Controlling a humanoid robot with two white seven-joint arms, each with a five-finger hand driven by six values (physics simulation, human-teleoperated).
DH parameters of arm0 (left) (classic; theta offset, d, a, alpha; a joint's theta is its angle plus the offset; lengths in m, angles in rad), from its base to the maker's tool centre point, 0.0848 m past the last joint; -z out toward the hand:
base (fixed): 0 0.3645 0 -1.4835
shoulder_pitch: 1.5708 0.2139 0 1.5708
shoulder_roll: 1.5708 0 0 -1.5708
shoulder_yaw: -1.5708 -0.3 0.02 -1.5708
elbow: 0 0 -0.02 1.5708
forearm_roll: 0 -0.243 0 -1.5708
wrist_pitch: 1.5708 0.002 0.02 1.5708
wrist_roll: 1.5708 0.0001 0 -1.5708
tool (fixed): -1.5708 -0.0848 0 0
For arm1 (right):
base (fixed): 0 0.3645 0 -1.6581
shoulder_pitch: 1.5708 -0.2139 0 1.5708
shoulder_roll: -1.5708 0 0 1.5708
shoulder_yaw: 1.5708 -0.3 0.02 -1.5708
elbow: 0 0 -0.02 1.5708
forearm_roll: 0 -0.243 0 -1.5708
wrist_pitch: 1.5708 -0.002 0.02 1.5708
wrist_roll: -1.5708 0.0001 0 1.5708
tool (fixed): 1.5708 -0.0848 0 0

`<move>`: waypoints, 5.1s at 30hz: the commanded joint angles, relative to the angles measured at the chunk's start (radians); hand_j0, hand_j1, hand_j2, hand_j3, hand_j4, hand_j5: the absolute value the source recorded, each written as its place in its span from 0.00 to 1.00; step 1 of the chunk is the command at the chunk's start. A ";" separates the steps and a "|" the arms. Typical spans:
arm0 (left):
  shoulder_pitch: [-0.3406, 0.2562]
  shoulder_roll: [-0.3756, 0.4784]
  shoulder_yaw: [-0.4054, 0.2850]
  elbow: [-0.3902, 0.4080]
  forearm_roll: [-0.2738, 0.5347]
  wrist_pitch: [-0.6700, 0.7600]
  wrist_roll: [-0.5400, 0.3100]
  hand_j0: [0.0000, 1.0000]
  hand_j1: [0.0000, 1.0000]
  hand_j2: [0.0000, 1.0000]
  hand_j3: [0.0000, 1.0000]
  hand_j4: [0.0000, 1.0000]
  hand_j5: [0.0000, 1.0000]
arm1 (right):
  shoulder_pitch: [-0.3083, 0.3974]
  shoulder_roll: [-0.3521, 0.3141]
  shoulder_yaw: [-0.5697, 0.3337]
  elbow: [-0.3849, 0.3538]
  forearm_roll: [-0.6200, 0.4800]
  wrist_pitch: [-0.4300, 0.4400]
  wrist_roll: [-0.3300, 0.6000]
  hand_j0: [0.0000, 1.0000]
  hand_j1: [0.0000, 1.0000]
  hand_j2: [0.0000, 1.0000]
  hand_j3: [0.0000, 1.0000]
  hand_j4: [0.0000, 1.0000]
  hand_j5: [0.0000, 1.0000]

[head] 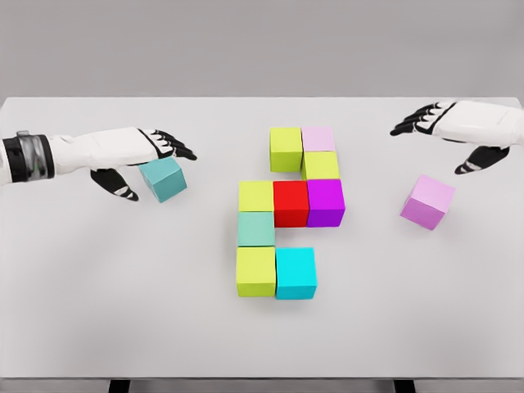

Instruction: Assemble the squares on the desktop into the number 2

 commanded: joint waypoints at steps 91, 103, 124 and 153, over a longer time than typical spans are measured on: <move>-0.002 -0.162 0.011 0.201 -0.146 -0.037 0.045 0.40 0.40 0.40 0.40 0.40 0.40 | 0.003 0.032 0.193 0.055 0.221 0.003 0.000 0.66 0.66 0.66 0.66 0.66 0.66; -0.015 -0.192 0.008 0.135 -0.086 0.158 0.119 0.37 0.37 0.37 0.37 0.37 0.37 | -0.046 0.027 0.183 0.055 0.198 0.003 0.000 0.64 0.64 0.64 0.64 0.64 0.64; -0.017 -0.280 -0.026 0.025 -0.120 0.535 0.178 0.38 0.38 0.38 0.38 0.38 0.38 | -0.054 -0.082 0.192 -0.156 0.112 0.003 -0.027 0.59 0.59 0.59 0.59 0.59 0.59; -0.015 -0.499 -0.041 0.160 -0.166 0.666 0.289 0.36 0.36 0.36 0.36 0.36 0.36 | -0.304 -0.186 0.674 -0.245 -0.026 0.003 -0.054 0.53 0.53 0.53 0.53 0.53 0.53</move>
